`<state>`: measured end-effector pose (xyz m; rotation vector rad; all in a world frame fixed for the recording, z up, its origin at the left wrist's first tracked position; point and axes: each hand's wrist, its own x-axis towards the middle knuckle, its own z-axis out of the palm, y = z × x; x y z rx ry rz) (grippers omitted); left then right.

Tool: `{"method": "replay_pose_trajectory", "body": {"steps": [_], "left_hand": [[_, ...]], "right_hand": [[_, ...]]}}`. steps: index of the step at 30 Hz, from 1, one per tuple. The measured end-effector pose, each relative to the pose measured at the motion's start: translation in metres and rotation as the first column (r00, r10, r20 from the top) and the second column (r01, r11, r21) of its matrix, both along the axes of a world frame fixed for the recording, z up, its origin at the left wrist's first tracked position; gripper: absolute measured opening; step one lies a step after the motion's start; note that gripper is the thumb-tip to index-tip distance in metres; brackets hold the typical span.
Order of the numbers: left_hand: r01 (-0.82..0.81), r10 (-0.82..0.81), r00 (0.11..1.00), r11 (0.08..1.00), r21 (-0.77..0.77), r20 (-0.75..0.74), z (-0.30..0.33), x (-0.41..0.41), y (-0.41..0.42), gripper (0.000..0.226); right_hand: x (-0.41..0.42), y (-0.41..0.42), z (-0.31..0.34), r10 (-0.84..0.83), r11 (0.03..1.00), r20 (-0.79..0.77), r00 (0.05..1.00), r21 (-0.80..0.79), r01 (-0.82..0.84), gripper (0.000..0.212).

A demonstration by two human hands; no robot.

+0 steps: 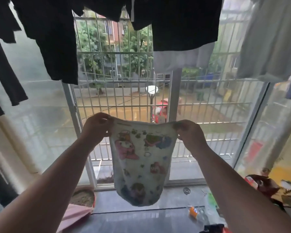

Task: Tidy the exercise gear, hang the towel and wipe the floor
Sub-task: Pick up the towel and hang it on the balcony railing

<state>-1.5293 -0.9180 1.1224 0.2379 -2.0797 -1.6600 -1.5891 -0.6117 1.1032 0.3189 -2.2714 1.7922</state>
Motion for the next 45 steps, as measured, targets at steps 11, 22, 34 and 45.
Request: {"method": "replay_pose_trajectory", "body": {"steps": [11,22,34,45], "left_hand": [[-0.086,0.088,0.995,0.996,0.037,-0.047,0.002,-0.197,-0.007,0.014],[-0.115,0.116,0.992,0.993,0.027,-0.048,-0.016,-0.338,-0.072,0.003],[-0.102,0.101,0.995,0.993,-0.062,-0.01,-0.009,-0.499,-0.254,0.006],[-0.157,0.176,0.983,0.948,-0.278,0.046,-0.029,-0.624,-0.343,0.01]], "right_hand": [[-0.211,0.0,0.02,0.166,0.984,0.0,0.986,-0.061,-0.165,0.037],[-0.36,-0.065,0.001,0.17,0.984,0.036,0.985,-0.062,-0.168,0.015],[-0.538,-0.244,-0.001,0.082,0.996,-0.058,0.995,0.047,-0.079,0.008],[-0.649,-0.32,-0.02,-0.077,0.968,-0.153,0.985,0.227,0.11,0.009]]}}
